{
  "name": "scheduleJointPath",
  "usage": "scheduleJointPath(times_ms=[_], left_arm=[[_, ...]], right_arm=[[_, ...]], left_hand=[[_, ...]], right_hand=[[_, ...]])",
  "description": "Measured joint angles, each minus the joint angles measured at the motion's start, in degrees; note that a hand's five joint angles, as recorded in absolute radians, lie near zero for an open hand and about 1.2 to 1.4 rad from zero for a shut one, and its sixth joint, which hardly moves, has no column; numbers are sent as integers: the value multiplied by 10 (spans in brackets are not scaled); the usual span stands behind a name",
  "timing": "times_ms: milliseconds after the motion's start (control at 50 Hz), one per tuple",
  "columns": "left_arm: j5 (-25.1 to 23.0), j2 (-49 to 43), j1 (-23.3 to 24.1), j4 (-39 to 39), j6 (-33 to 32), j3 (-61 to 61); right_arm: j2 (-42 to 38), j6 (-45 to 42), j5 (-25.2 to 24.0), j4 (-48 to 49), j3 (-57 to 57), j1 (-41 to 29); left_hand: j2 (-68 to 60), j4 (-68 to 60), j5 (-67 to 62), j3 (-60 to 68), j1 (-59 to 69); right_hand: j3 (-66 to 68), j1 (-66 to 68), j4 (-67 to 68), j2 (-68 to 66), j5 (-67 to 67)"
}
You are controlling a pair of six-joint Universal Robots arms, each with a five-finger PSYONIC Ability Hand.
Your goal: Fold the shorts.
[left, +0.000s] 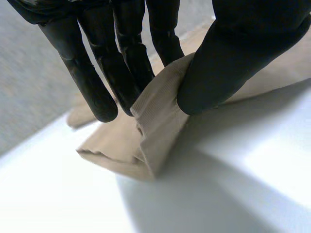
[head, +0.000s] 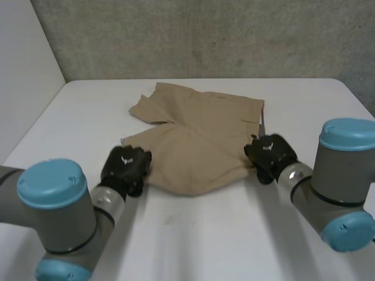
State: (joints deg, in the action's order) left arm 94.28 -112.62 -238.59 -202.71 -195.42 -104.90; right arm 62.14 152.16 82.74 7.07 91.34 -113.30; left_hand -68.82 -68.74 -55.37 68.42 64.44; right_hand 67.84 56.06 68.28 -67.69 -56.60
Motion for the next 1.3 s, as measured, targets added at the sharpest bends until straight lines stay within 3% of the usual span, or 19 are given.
scheduleJointPath(times_ms=[180, 200, 260, 400, 780, 1020, 1300], left_arm=[[1, 35, 8, 28, -2, -17], [2, 37, 7, 28, -2, -17], [3, 42, 4, 28, -1, -16], [1, 42, -8, 27, 1, -14], [-1, 35, -24, 26, 2, 18], [-1, 25, -39, 26, 2, 46], [1, 4, -41, 27, 2, 72]], right_arm=[[32, 26, -22, 5, 52, 38], [33, 33, -22, 8, 55, 42], [38, 62, -22, 18, 65, 61], [47, 112, -25, 27, 86, 96], [39, 95, -102, 111, 119, 110], [-5, 9, -105, 117, 93, 107], [-30, 3, -105, 119, 74, 107]], left_hand=[[0, 0, 0, 0, 0], [0, 0, 0, 0, 0], [0, 0, 0, 0, 0], [0, 0, 0, 0, 0], [0, 0, 0, 0, 0], [0, 0, 0, 0, 0], [0, 0, 0, 0, 0]], right_hand=[[-36, -15, -40, 40, 26], [-131, -93, -134, 128, 107], [-237, -179, -241, 235, 216], [-313, -243, -322, 308, 299], [-317, -244, -320, 310, 301], [-312, -244, -316, 310, 296], [-236, -182, -242, 234, 249]])
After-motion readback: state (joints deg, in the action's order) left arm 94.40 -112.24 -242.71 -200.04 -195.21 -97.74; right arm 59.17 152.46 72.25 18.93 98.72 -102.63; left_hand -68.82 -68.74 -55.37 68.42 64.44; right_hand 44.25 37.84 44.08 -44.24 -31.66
